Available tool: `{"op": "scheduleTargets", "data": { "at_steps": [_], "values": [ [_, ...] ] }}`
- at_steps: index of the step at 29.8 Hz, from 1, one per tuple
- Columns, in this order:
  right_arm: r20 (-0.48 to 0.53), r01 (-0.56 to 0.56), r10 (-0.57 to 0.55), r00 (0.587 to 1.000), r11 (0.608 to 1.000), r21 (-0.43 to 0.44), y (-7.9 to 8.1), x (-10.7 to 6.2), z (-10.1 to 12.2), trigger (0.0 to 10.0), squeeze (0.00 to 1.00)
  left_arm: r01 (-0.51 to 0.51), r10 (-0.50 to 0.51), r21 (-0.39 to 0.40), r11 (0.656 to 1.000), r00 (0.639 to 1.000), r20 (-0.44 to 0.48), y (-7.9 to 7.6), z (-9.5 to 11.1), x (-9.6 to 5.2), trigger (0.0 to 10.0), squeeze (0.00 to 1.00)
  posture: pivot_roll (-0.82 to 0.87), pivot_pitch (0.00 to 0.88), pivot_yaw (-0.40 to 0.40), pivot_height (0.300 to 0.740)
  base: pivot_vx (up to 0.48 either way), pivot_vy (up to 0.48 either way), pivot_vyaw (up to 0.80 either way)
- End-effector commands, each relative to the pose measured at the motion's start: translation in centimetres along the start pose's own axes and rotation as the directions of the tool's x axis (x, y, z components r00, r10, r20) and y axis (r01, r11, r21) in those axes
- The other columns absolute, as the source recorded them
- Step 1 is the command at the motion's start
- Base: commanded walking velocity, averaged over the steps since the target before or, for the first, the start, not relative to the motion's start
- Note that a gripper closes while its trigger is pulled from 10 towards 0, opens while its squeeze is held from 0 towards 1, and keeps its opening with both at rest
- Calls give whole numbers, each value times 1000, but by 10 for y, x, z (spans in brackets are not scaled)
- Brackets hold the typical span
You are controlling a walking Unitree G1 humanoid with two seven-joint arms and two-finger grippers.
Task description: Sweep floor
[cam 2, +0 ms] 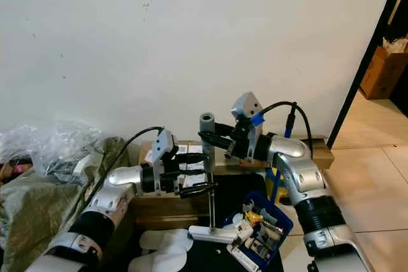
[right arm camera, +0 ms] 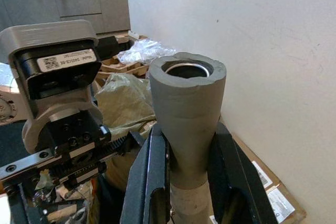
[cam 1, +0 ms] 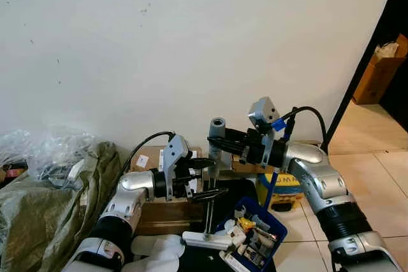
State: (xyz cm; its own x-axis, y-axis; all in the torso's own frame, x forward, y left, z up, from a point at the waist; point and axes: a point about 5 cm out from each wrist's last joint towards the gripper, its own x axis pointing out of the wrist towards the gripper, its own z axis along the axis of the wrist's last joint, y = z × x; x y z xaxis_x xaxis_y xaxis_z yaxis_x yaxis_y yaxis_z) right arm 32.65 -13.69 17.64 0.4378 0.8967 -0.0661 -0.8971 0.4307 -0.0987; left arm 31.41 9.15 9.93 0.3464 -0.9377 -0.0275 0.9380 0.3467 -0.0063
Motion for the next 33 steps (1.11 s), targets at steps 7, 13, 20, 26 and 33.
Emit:
{"op": "scheduleTargets", "data": {
  "at_steps": [7, 13, 20, 26, 33],
  "values": [
    [-4, -148, 148, 989, 989, 24, 16, 1, 1, 10000, 0, -115, 116, -12, 993, 993, 17, 12, 2, -13, 10000, 0, -82, 4, 26, 740, 0, 0, 0],
    [-19, -148, 148, 989, 988, 35, 18, 1, -3, 10000, 0, -121, 121, -15, 993, 992, 25, 14, 3, -16, 10000, 0, -81, 8, 28, 740, 0, 0, 0],
    [-20, -182, 183, 983, 982, 49, 24, 2, -2, 10000, 0, -142, 142, -7, 990, 990, 25, 18, 6, -23, 10000, 0, -76, 12, 30, 740, 0, 0, 0],
    [8, -193, 193, 981, 980, 52, 29, 7, 0, 10000, 0, -126, 126, -15, 992, 992, 27, 14, 4, -18, 10000, 0, -75, 12, 32, 740, 0, 0, 0],
    [32, -204, 202, 979, 978, 50, 32, 11, 4, 10000, 0, -95, 96, -36, 995, 995, 23, 8, 0, -13, 10000, 0, -76, 14, 34, 740, 0, 0, 0]
  ]
}}
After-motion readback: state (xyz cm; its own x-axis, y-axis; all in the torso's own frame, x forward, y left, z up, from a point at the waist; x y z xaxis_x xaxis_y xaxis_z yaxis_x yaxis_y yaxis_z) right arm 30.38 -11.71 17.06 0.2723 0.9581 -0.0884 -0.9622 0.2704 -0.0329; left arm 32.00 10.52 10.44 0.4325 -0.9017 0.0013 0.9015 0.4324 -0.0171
